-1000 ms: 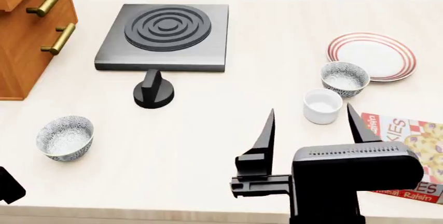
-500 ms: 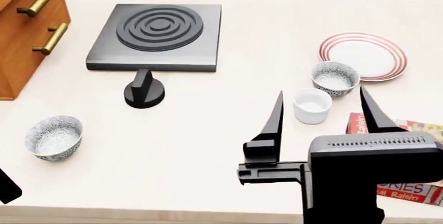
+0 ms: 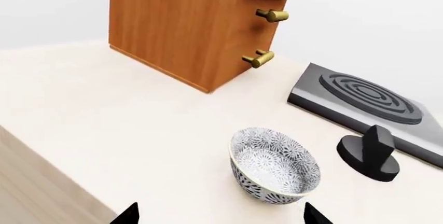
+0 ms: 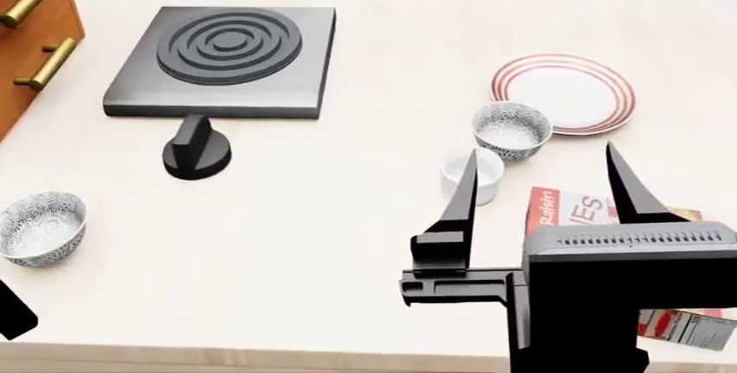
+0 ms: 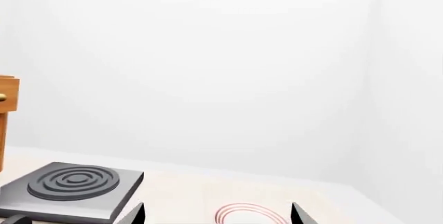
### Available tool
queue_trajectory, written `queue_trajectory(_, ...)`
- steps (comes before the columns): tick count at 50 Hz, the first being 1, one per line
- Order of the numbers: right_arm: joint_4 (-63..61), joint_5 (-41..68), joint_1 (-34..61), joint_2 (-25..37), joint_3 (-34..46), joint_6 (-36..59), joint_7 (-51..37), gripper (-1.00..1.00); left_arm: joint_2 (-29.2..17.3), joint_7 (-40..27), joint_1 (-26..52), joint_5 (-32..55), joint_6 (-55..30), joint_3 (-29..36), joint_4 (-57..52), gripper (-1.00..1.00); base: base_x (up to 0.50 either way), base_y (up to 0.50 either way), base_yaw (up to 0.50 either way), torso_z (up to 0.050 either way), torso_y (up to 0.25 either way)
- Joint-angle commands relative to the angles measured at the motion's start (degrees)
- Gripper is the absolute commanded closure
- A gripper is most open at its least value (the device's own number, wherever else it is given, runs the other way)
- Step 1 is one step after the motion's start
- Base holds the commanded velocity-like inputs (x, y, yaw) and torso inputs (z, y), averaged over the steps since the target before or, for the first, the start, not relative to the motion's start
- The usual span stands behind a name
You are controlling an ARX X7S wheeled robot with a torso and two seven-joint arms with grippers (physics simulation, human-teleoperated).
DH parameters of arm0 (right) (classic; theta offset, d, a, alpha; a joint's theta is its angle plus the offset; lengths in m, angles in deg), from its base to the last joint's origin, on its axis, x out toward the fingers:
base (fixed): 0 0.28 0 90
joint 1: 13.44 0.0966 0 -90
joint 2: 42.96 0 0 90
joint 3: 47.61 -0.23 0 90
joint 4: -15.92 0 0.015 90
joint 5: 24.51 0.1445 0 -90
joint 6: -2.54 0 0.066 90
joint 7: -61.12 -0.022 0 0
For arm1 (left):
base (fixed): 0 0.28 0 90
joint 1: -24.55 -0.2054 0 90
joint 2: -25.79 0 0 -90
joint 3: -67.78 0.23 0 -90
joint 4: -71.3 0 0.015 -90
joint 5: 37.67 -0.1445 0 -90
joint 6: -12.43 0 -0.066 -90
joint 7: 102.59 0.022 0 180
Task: Pick the akita bowl between the plate and the ramekin and place it on the plate.
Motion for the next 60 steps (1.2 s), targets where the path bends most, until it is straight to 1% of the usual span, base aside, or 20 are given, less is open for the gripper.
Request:
queue_trajectory(1, -0.07, 0.51, 0.05, 0.26, 0.15, 0.02, -0.20, -1.00, -0.15, -0.22, -0.03, 0.20, 0.24, 0.23, 0.19, -1.00, 0.00, -0.18, 0.00, 0.000, 0.000)
queue_trajectory(16, -0.32, 0.88, -0.08, 0.69, 0.37, 0.29, -0.70, -1.00, -0.46, -0.84, -0.52, 0.80, -0.38, 0.42, -1.05, -1.00, 0.00, -0.18, 0.00, 0.000, 0.000)
queue_trajectory(36, -0.01, 1.25, -0.10, 1.14, 0.92, -0.26, -1.23, -1.00, -0.61, -0.85, -0.21, 0.91, 0.52, 0.85, 0.16, -1.00, 0.00, -0.18, 0.00, 0.000, 0.000)
queue_trajectory(39, 0.17, -0.31, -0.14, 1.89, 2.33, -0.71, -1.84, -1.00, -0.66, -0.98, -0.33, 0.95, 0.41, 0.95, -0.12, -1.00, 0.00, 0.00, 0.00, 0.000, 0.000)
queue_trajectory(43, 0.19, 0.20, 0.27, 2.04, 2.56, 0.79, -1.52, -1.00, -0.72, -1.08, -0.40, 1.05, 0.36, 1.03, -0.30, -1.00, 0.00, 0.00, 0.00, 0.000, 0.000)
queue_trajectory(47, 0.12, 1.17, 0.06, 1.86, 1.95, 0.36, -1.15, -1.00, -0.78, -1.21, -0.47, 1.16, 0.26, 1.10, -0.50, -1.00, 0.01, 0.00, 0.00, 0.000, 0.000)
queue_trajectory(60, 0.54, 1.41, 0.00, 2.12, 2.10, -0.29, -1.44, -1.00, -0.83, -1.26, -0.29, 1.17, 0.83, 1.37, 0.29, -1.00, 0.23, 0.00, 0.00, 0.000, 0.000)
